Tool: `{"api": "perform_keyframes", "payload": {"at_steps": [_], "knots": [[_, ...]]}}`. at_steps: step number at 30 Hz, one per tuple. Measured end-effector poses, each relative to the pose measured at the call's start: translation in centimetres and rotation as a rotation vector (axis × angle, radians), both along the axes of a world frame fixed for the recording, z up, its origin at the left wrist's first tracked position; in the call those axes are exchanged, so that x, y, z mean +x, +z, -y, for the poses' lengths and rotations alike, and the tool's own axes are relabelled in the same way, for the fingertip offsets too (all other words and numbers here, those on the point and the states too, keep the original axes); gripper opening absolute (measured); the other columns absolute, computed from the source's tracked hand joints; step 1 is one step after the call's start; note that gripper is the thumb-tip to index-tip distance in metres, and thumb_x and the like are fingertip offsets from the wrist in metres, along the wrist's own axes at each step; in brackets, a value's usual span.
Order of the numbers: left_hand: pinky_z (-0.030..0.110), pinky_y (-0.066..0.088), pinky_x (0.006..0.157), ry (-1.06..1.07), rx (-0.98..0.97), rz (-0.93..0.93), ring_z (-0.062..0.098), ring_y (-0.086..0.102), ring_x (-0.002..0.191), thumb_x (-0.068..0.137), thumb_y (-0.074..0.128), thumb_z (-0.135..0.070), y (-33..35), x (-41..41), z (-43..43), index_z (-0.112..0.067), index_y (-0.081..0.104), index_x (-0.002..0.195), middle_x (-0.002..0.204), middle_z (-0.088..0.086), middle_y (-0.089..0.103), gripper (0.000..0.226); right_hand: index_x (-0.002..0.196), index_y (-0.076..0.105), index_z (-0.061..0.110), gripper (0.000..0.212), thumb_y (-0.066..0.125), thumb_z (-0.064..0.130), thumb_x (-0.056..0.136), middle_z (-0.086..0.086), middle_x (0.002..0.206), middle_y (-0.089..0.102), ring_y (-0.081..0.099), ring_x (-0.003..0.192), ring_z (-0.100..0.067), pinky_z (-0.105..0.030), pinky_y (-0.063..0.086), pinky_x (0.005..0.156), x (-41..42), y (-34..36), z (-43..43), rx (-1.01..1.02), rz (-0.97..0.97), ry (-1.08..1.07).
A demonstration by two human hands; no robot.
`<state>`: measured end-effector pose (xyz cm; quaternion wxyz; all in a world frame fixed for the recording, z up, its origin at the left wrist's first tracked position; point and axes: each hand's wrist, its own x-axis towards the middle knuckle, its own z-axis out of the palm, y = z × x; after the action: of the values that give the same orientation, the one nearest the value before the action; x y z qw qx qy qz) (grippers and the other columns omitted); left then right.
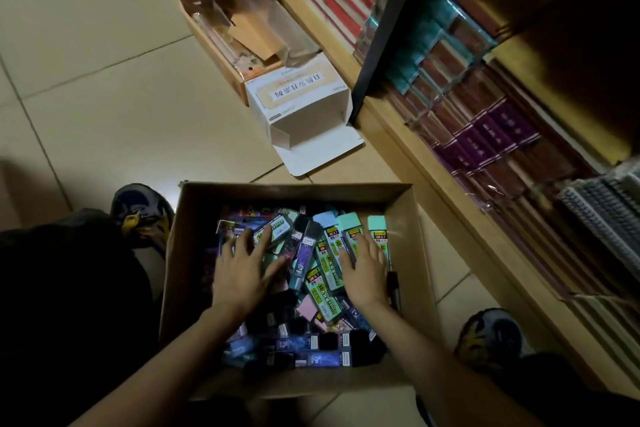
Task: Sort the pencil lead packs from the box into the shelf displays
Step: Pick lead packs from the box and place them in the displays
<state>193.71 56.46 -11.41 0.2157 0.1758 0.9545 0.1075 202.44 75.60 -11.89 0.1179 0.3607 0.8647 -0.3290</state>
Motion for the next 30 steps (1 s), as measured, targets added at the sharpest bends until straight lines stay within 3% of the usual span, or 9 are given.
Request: {"api": "perform_keyframes", "payload": {"at_steps": [5, 9, 12, 15, 17, 21, 23, 26, 30], "knots": [[0.036, 0.037, 0.088, 0.166, 0.270, 0.051, 0.033, 0.047, 0.106, 0.095, 0.050, -0.034, 1.2, 0.3, -0.6, -0.024, 0.055, 0.128, 0.117, 0.016, 0.048, 0.035, 0.125, 0.055, 0.017, 0.031, 0.044, 0.031, 0.098, -0.006, 0.135, 0.040, 0.035, 0.126, -0.024, -0.026, 0.029, 0.099, -1.1, 1.1, 0.3, -0.156, -0.079, -0.111], [0.039, 0.043, 0.096, 0.381, 0.440, 0.272, 0.033, 0.051, 0.110, 0.082, 0.071, -0.014, 1.1, -0.9, -1.3, -0.007, 0.050, 0.124, 0.121, 0.021, 0.050, 0.047, 0.107, 0.059, 0.016, 0.018, 0.061, 0.022, 0.090, -0.009, 0.130, 0.047, 0.041, 0.121, -0.029, -0.032, 0.036, 0.101, -2.5, 1.7, 0.2, -0.208, -0.063, -0.209], [0.034, 0.045, 0.087, 0.592, 0.586, 0.498, 0.024, 0.052, 0.100, 0.078, 0.073, 0.000, 1.1, -2.0, -2.1, 0.000, 0.041, 0.128, 0.125, 0.021, 0.053, 0.060, 0.116, 0.051, 0.011, 0.038, 0.070, 0.018, 0.083, -0.011, 0.129, 0.048, 0.045, 0.121, -0.029, -0.037, 0.040, 0.100, -3.3, 2.2, -0.3, -0.326, -0.041, -0.330], [0.034, 0.045, 0.087, 0.680, 0.662, 0.604, 0.032, 0.054, 0.109, 0.075, 0.071, 0.009, 0.7, -2.8, -2.7, 0.003, 0.040, 0.132, 0.129, 0.023, 0.051, 0.065, 0.128, 0.042, 0.005, 0.059, 0.073, 0.019, 0.080, -0.014, 0.132, 0.044, 0.045, 0.121, -0.029, -0.036, 0.040, 0.100, -3.9, 2.5, -0.6, -0.434, 0.039, -0.396], [0.035, 0.047, 0.087, 0.682, 0.669, 0.623, 0.036, 0.055, 0.113, 0.075, 0.070, 0.010, 0.6, -3.0, -3.1, 0.005, 0.043, 0.128, 0.126, 0.023, 0.054, 0.060, 0.129, 0.041, 0.002, 0.063, 0.075, 0.018, 0.079, -0.015, 0.130, 0.049, 0.050, 0.119, -0.031, -0.040, 0.043, 0.100, -4.1, 2.5, -0.2, -0.505, 0.088, -0.405], [0.032, 0.050, 0.071, 0.608, 0.641, 0.582, 0.033, 0.062, 0.090, 0.083, 0.066, 0.002, 1.1, -3.1, -3.1, 0.007, 0.055, 0.113, 0.109, 0.023, 0.063, 0.032, 0.122, 0.047, -0.001, 0.053, 0.075, 0.010, 0.078, -0.016, 0.121, 0.059, 0.057, 0.111, -0.031, -0.040, 0.048, 0.094, -3.5, 2.4, 1.2, -0.655, 0.113, -0.476], [0.027, 0.050, 0.065, 0.567, 0.643, 0.517, 0.026, 0.060, 0.084, 0.086, 0.064, -0.004, 1.5, -2.9, -2.9, 0.003, 0.057, 0.109, 0.103, 0.019, 0.064, 0.025, 0.115, 0.053, 0.000, 0.040, 0.072, 0.008, 0.080, -0.014, 0.114, 0.064, 0.061, 0.103, -0.029, -0.033, 0.051, 0.079, -3.1, 2.6, 1.7, -0.692, 0.061, -0.529], [0.033, 0.049, 0.076, 0.565, 0.671, 0.484, 0.023, 0.059, 0.086, 0.090, 0.060, -0.010, 2.2, -2.2, -2.6, -0.001, 0.054, 0.110, 0.100, 0.012, 0.062, 0.023, 0.106, 0.060, 0.001, 0.025, 0.068, 0.004, 0.082, -0.014, 0.109, 0.067, 0.063, 0.087, -0.023, -0.026, 0.049, 0.062, -2.2, 3.3, 2.0, -0.729, -0.048, -0.664], [0.023, 0.049, 0.055, 0.618, 0.795, 0.578, 0.012, 0.057, 0.072, 0.092, 0.056, -0.008, 3.7, -0.1, -2.5, -0.009, 0.051, 0.105, 0.095, 0.008, 0.060, 0.014, 0.107, 0.063, -0.001, 0.022, 0.065, 0.001, 0.084, -0.016, 0.108, 0.067, 0.062, 0.083, -0.023, -0.023, 0.048, 0.058, -0.5, 5.0, 1.7, -0.724, -0.183, -0.773]]}}
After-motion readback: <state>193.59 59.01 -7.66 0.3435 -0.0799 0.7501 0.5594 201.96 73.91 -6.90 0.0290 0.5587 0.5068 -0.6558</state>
